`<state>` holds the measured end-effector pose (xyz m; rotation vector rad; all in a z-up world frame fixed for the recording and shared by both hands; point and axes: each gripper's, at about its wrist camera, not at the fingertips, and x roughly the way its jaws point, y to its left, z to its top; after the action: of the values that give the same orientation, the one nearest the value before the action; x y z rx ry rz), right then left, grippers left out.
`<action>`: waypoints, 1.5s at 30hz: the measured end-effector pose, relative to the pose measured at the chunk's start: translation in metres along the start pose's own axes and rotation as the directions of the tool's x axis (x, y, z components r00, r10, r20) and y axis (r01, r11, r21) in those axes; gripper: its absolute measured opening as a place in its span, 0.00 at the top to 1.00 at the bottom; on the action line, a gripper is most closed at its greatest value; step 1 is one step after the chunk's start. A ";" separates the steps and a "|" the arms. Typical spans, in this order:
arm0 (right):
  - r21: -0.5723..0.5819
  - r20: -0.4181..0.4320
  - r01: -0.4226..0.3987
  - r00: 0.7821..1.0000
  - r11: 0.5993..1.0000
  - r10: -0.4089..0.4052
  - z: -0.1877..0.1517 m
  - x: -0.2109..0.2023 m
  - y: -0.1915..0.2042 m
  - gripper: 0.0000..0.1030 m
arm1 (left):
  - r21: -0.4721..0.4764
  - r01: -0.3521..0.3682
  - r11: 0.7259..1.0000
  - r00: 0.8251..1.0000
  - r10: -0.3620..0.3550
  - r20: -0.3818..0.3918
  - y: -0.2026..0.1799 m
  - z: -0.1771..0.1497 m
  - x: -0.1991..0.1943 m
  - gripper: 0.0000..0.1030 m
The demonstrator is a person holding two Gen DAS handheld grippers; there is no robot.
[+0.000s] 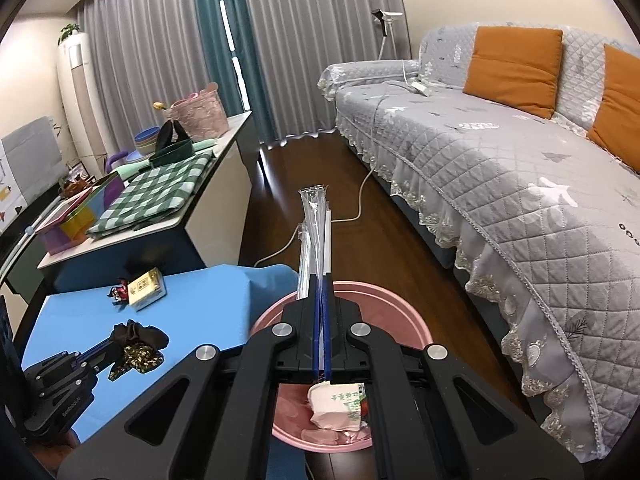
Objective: Collect trash
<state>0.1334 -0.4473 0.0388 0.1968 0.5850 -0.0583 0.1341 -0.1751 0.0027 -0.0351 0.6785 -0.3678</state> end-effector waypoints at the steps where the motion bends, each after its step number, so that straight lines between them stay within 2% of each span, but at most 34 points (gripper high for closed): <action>1: 0.003 0.001 0.006 1.000 1.000 -0.006 0.002 0.000 -0.004 0.99 | 0.003 0.004 1.000 1.000 -0.004 -0.001 -0.003 0.001 0.002 0.95; 14: 0.024 0.008 0.044 0.999 0.999 -0.044 0.012 0.010 -0.022 0.99 | 0.046 0.063 0.997 0.998 -0.063 -0.014 -0.049 0.022 0.040 0.95; 30: 0.041 -0.020 0.054 0.998 0.998 -0.053 0.010 0.025 -0.032 0.98 | 0.073 0.099 0.992 0.994 -0.096 -0.043 -0.075 0.029 0.067 0.95; 33: 0.050 -0.041 0.053 0.998 0.997 -0.051 0.008 0.029 -0.034 0.91 | 0.067 0.127 0.990 0.990 -0.123 -0.062 -0.076 0.029 0.071 0.92; 36: 0.056 -0.039 0.064 0.997 0.996 -0.062 0.007 0.029 -0.034 0.65 | 0.061 0.129 0.990 0.989 -0.125 -0.074 -0.074 0.028 0.071 0.81; 37: 0.058 -0.036 0.066 0.997 0.996 -0.064 0.007 0.029 -0.034 0.55 | 0.062 0.124 0.990 0.990 -0.119 -0.075 -0.074 0.028 0.071 0.80; 45: 0.048 -0.009 0.053 0.999 0.997 -0.053 0.008 0.024 -0.024 0.53 | 0.063 0.109 0.992 0.993 -0.105 -0.062 -0.064 0.026 0.054 0.80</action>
<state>0.1555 -0.4723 0.0284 0.2283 0.5965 -0.1233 0.1685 -0.2557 -0.0001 0.0023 0.7237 -0.4954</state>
